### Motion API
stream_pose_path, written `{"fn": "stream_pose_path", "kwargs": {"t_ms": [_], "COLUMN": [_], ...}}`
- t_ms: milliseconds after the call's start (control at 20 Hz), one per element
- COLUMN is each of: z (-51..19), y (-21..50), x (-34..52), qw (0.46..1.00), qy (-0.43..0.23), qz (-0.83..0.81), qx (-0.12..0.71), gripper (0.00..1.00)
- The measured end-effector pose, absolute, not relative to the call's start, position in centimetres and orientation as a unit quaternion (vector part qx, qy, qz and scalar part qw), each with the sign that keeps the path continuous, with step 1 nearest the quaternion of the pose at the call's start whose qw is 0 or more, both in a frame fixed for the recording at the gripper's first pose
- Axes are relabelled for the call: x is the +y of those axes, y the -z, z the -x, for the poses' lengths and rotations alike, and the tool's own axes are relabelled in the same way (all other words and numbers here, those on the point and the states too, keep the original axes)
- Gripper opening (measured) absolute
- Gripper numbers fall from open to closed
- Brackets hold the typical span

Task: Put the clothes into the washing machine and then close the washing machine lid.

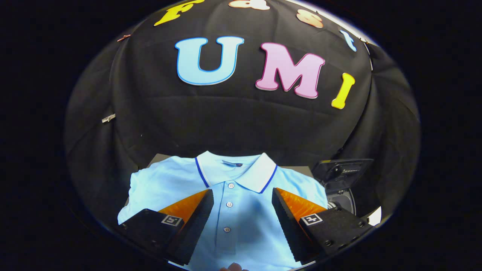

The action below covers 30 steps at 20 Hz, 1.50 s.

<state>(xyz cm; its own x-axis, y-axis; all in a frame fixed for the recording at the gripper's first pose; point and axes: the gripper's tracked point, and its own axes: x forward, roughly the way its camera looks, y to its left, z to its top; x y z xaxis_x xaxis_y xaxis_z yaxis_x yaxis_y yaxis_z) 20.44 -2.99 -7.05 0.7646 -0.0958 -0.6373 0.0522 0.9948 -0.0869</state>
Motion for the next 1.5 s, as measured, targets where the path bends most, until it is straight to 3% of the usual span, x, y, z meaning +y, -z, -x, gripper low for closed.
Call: {"fn": "stream_pose_path", "kwargs": {"t_ms": [300,800,900,1000,1100,1300,1350,1500], "z": [-19.6,-19.6,-19.5,-19.6,-19.6,-19.5,-19.7,-19.6], "y": [10.9,11.4,11.7,11.7,11.6,11.6,11.7,11.5], "x": [-3.6,-3.9,-3.9,-4.1,-4.2,-4.6,-4.8,-4.8], "qw": [0.892,0.839,0.83,0.829,0.829,0.833,0.835,0.845], "qy": [0.042,0.065,0.061,0.065,0.067,0.07,0.068,0.069], "qz": [0.006,-0.022,-0.02,-0.025,-0.032,-0.034,-0.034,-0.049], "qx": [0.451,0.54,0.554,0.555,0.554,0.548,0.545,0.528], "gripper": [0.99,0.95,0.8,0.8,0.48,0.46,0.11,0.12]}}
